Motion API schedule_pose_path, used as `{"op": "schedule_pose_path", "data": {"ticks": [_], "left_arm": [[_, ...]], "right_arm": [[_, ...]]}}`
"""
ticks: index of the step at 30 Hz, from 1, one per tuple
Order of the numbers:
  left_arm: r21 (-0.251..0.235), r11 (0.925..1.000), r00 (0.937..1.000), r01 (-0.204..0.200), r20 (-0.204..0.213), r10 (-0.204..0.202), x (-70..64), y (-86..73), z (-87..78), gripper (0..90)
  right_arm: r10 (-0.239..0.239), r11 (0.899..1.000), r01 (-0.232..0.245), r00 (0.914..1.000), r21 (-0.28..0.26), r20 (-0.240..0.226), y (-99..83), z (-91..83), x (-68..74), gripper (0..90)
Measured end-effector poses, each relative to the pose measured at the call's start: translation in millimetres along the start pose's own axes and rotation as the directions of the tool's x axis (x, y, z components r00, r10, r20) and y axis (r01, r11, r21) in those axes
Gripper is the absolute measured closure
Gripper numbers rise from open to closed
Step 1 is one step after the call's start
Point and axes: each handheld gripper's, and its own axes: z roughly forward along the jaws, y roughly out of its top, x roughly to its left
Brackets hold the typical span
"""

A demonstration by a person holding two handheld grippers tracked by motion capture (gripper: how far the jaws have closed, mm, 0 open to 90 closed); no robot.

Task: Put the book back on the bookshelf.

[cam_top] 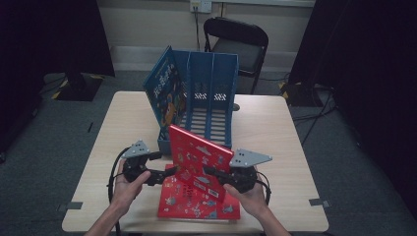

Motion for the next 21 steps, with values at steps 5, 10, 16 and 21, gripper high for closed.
{"op": "schedule_pose_path", "data": {"ticks": [5,10,16,21], "left_arm": [[-0.023,0.999,0.9984,0.039,-0.038,-0.04,14.1,-6.7,-11.1,15.5],[-0.002,0.9984,0.9929,0.057,-0.105,-0.057,24.4,-17.0,-20.2,15.6],[0.021,0.9973,0.9894,0.071,-0.129,-0.067,32.0,-22.5,-19.8,15.6],[0.031,0.9977,0.9909,0.06,-0.123,-0.056,29.4,-24.0,-19.0,15.7]], "right_arm": [[0.002,1.0,-0.002,1.0,-0.006,0.005,1.4,-2.0,-0.4,80.4],[0.004,1.0,-0.003,0.9995,-0.02,0.033,3.4,-5.9,-0.6,80.5],[0.017,1.0,-0.016,0.9987,-0.019,0.047,7.3,-9.2,-3.0,80.5],[0.017,1.0,-0.017,0.999,-0.014,0.042,14.1,-12.6,-5.2,80.5]]}}
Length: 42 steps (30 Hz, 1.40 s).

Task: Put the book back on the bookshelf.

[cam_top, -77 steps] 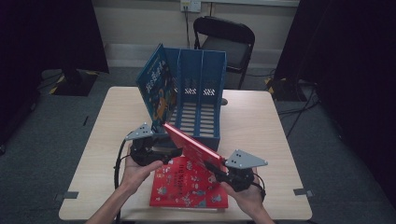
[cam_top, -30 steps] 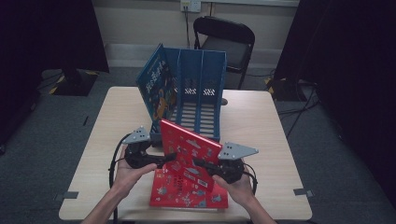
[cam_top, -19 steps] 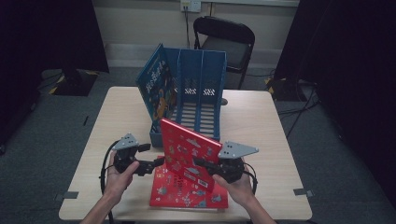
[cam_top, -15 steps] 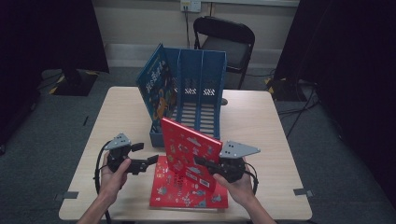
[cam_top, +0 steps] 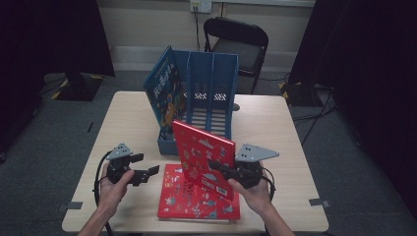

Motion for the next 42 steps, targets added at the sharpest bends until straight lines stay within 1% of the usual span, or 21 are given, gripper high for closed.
{"op": "schedule_pose_path", "data": {"ticks": [2,4,7,9,10,12,15,17,18,21,24,25,28,33,36,40,42], "left_arm": [[-0.001,1.0,1.0,0.0,0.005,0.0,-1.5,-0.1,-0.5,15.7],[-0.001,1.0,1.0,-0.002,-0.005,0.002,-1.9,-0.2,-0.6,15.7],[-0.001,1.0,1.0,0.006,-0.004,-0.006,-0.9,-0.6,-0.7,15.7],[0.009,0.9999,0.9999,0.009,-0.005,-0.009,-0.8,-1.0,0.3,15.8],[0.011,0.9999,0.9999,0.013,0.0,-0.013,-0.7,-1.4,1.2,16.0],[0.016,0.9998,1.0,0.008,-0.003,-0.007,-0.5,-1.8,2.2,16.1],[0.003,0.9996,0.9996,0.029,0.004,-0.029,0.1,-2.1,1.6,16.0],[0.004,0.9997,0.9997,0.023,-0.006,-0.023,0.2,-2.3,1.1,16.0],[0.004,0.9997,0.9997,0.025,-0.003,-0.025,0.7,-2.3,1.2,16.0],[0.013,0.9998,0.9998,0.017,-0.008,-0.017,0.1,-2.4,2.8,16.0],[0.014,0.9999,0.9999,0.01,-0.004,-0.01,-1.1,-2.3,3.9,16.0],[0.016,0.9998,0.9999,0.01,-0.005,-0.01,-1.3,-2.2,4.2,16.0],[0.017,0.9998,0.9999,0.011,-0.004,-0.011,-1.0,-2.2,4.8,16.0],[0.021,0.9997,1.0,0.007,-0.006,-0.007,-1.2,-2.4,5.2,16.0],[0.019,0.9998,0.9999,0.008,-0.007,-0.007,-1.1,-2.5,5.1,16.0],[0.022,0.9997,0.9999,0.009,-0.008,-0.009,-0.2,-2.8,5.7,16.0],[0.021,0.9998,0.9999,0.007,-0.008,-0.007,-0.4,-2.6,5.5,16.0]], "right_arm": [[-0.006,1.0,0.006,1.0,0.003,0.001,4.5,-0.8,0.3,80.5],[-0.01,1.0,0.01,0.9999,-0.006,0.005,9.7,-2.2,-0.1,80.6],[-0.009,1.0,0.01,0.9998,-0.027,0.017,17.6,-5.2,-2.4,80.5],[-0.006,0.999,0.006,0.9997,-0.037,0.023,22.8,-7.3,-4.3,80.6],[-0.004,0.999,0.005,0.9997,-0.041,0.026,25.4,-8.2,-5.5,80.5],[-0.007,0.999,0.009,0.9994,-0.05,0.033,30.7,-9.9,-7.6,80.6],[-0.007,0.998,0.01,0.9989,-0.064,0.045,37.3,-13.0,-11.0,80.5],[-0.012,0.997,0.016,0.9987,-0.079,0.049,40.3,-15.7,-13.2,80.5],[-0.015,0.996,0.019,0.9986,-0.086,0.051,41.8,-16.7,-14.4,80.6],[-0.009,0.996,0.016,0.9972,-0.093,0.075,46.3,-17.2,-19.1,80.5],[0.014,0.995,-0.003,0.9947,-0.099,0.102,50.2,-14.0,-26.5,80.6],[0.028,0.995,-0.017,0.9934,-0.103,0.111,51.3,-12.5,-29.0,80.5],[0.057,0.994,-0.043,0.9882,-0.101,0.142,55.9,-7.5,-34.8,80.5],[0.061,0.994,-0.044,0.9821,-0.099,0.178,65.3,4.3,-40.0,80.5],[0.07,0.994,-0.051,0.9766,-0.1,0.203,69.7,12.8,-44.6,80.5],[0.08,0.993,-0.059,0.9723,-0.099,0.219,75.7,23.0,-49.6,80.5],[0.076,0.994,-0.055,0.9677,-0.097,0.24,78.3,28.0,-51.6,80.5]]}}
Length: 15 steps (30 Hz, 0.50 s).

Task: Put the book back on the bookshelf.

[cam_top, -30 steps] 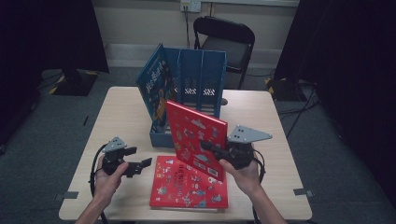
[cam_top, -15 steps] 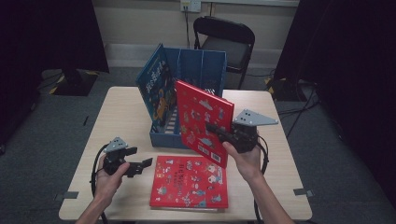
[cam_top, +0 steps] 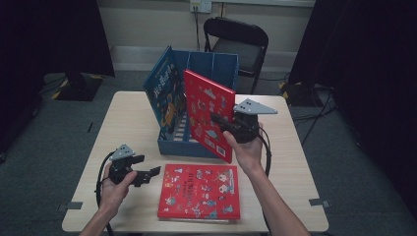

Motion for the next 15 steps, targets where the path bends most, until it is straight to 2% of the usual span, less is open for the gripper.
{"op": "schedule_pose_path", "data": {"ticks": [6,9,15], "left_arm": [[0.001,1.0,1.0,-0.002,0.001,0.002,-0.1,-0.1,0.3,16.0],[0.003,1.0,1.0,-0.006,0.001,0.006,0.2,-0.1,0.7,16.1],[0.005,1.0,1.0,0.0,0.002,0.0,0.6,-0.4,0.9,16.1]], "right_arm": [[0.013,1.0,-0.014,0.9986,0.007,0.051,1.9,14.8,-4.3,80.5],[0.032,0.999,-0.032,0.9951,0.006,0.094,2.3,24.1,-5.5,80.6],[0.031,0.999,-0.032,0.9907,0.008,0.132,4.5,36.6,-7.0,80.5]]}}
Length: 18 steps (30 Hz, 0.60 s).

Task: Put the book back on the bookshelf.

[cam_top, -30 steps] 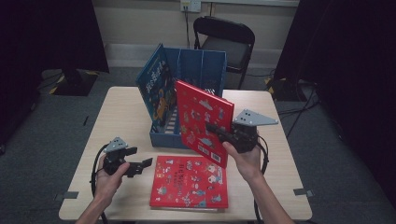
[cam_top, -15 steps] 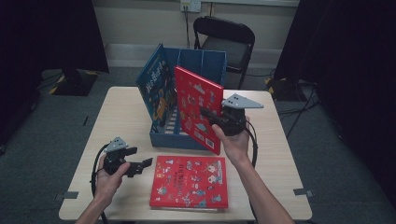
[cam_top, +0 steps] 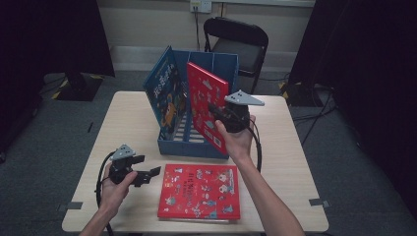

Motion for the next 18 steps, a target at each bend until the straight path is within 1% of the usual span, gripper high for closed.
{"op": "schedule_pose_path", "data": {"ticks": [2,4,5,9,13,14,15,16,18], "left_arm": [[0.0,1.0,1.0,0.0,-0.002,0.0,0.3,0.0,-0.1,16.1],[-0.001,1.0,1.0,0.001,-0.008,-0.001,0.3,-0.1,-0.4,16.7],[-0.001,1.0,1.0,0.001,-0.007,-0.001,0.4,-0.1,-0.5,16.7],[-0.001,1.0,1.0,0.0,-0.006,0.0,0.4,-0.1,-0.5,16.9],[0.001,1.0,1.0,-0.001,-0.001,0.001,0.1,-0.1,0.0,16.9],[-0.001,1.0,1.0,-0.003,-0.002,0.003,0.2,0.0,-0.1,16.9],[-0.002,1.0,1.0,-0.001,-0.002,0.001,0.0,-0.1,-0.3,16.9],[-0.002,1.0,1.0,-0.001,-0.003,0.001,0.2,-0.1,-0.4,16.9],[0.0,1.0,1.0,0.0,-0.005,0.0,0.6,-0.2,-0.5,16.9]], "right_arm": [[0.006,1.0,-0.006,1.0,0.004,0.005,0.1,5.1,-0.7,80.5],[0.0,1.0,0.0,0.9996,0.008,0.028,-0.4,11.5,0.5,80.5],[0.0,1.0,0.0,0.9996,0.008,0.028,-0.4,11.5,0.5,80.5],[0.003,1.0,-0.003,0.9985,0.006,0.056,2.3,19.5,2.5,80.5],[0.028,1.0,-0.029,0.9972,0.001,0.07,4.3,27.8,2.7,80.5],[0.023,1.0,-0.023,0.9963,0.002,0.083,4.5,32.7,4.1,80.5],[0.023,1.0,-0.023,0.9963,0.002,0.083,4.5,32.7,4.1,80.5],[0.026,1.0,-0.027,0.9946,0.006,0.101,4.5,37.4,5.1,80.5],[0.034,0.999,-0.035,0.9936,0.005,0.108,4.3,39.5,5.0,80.5]]}}
